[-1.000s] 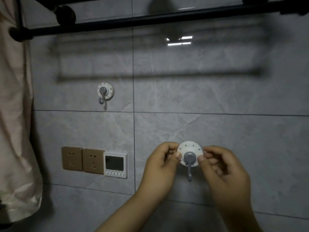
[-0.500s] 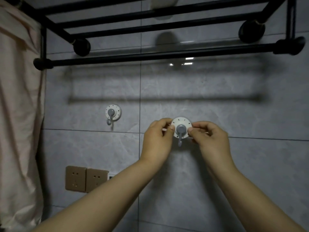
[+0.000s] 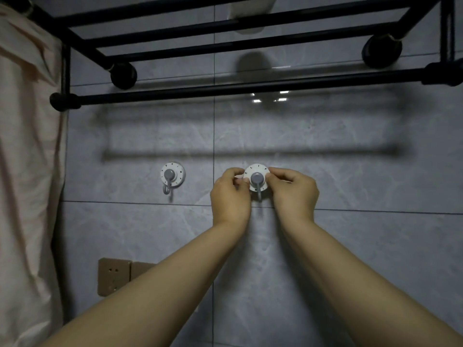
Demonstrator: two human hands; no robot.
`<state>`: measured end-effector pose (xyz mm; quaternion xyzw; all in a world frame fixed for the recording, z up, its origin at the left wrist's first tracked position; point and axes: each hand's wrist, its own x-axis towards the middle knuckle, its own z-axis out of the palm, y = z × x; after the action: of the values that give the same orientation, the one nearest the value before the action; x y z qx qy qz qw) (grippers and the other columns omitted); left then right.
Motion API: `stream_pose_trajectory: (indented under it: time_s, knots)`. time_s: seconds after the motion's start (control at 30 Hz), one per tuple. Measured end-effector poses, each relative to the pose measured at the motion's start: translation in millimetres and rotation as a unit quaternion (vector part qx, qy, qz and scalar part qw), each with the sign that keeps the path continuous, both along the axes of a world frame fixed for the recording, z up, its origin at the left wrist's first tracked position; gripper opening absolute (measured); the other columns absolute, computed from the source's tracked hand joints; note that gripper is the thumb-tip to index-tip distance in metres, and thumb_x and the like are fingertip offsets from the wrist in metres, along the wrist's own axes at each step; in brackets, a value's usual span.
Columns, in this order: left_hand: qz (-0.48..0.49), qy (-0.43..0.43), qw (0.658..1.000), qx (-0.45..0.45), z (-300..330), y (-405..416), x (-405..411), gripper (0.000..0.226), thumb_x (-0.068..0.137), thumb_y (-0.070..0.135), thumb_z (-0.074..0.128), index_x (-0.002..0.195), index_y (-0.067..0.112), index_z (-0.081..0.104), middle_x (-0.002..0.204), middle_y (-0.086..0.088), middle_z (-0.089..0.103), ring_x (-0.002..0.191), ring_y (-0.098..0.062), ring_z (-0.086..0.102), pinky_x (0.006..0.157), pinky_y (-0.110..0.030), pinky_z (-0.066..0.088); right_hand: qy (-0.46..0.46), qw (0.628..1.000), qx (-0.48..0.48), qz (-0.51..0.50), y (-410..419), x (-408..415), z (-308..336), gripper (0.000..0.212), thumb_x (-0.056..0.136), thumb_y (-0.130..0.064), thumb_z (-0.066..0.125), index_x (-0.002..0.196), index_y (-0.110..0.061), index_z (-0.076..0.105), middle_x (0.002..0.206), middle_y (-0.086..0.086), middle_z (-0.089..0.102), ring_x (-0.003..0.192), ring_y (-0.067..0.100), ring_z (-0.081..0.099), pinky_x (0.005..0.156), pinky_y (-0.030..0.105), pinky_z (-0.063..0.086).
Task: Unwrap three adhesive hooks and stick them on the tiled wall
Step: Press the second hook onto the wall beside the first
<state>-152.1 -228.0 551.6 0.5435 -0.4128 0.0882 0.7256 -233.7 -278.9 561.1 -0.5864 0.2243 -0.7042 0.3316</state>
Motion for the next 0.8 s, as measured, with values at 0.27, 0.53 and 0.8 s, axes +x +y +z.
stream_pose_trajectory:
  time_s: [0.27, 0.53, 0.8]
  knots:
    - [0.038, -0.03, 0.999, -0.007, 10, -8, 13, 0.022, 0.087, 0.014, 0.056, 0.102, 0.016, 0.073, 0.106, -0.006, 0.068, 0.088, -0.015, 0.066, 0.085, -0.034, 0.056, -0.025, 0.999, 0.023, 0.005, 0, 15, 6, 0.01, 0.077, -0.014, 0.069, 0.082, -0.017, 0.077, 0.082, -0.001, 0.075, 0.077, 0.012, 0.07, 0.073, 0.026, 0.056]
    - [0.059, -0.028, 0.997, -0.03, 14, -5, 28, 0.017, 0.085, 0.016, 0.061, 0.095, 0.017, 0.074, 0.098, -0.002, 0.073, 0.086, -0.013, 0.068, 0.084, -0.035, 0.056, -0.015, 0.999, 0.035, 0.001, 0, 29, 13, 0.01, 0.073, -0.013, 0.07, 0.079, -0.014, 0.077, 0.074, 0.002, 0.075, 0.07, 0.019, 0.071, 0.072, 0.038, 0.059]
    - [0.051, -0.013, 0.998, -0.025, 15, -10, 33, 0.014, 0.082, 0.014, 0.062, 0.089, 0.016, 0.074, 0.09, -0.004, 0.073, 0.082, -0.019, 0.069, 0.082, -0.038, 0.057, -0.007, 0.999, 0.043, 0.005, -6, 34, 19, 0.013, 0.069, -0.01, 0.066, 0.076, -0.013, 0.077, 0.073, 0.001, 0.075, 0.07, 0.022, 0.071, 0.071, 0.041, 0.06]
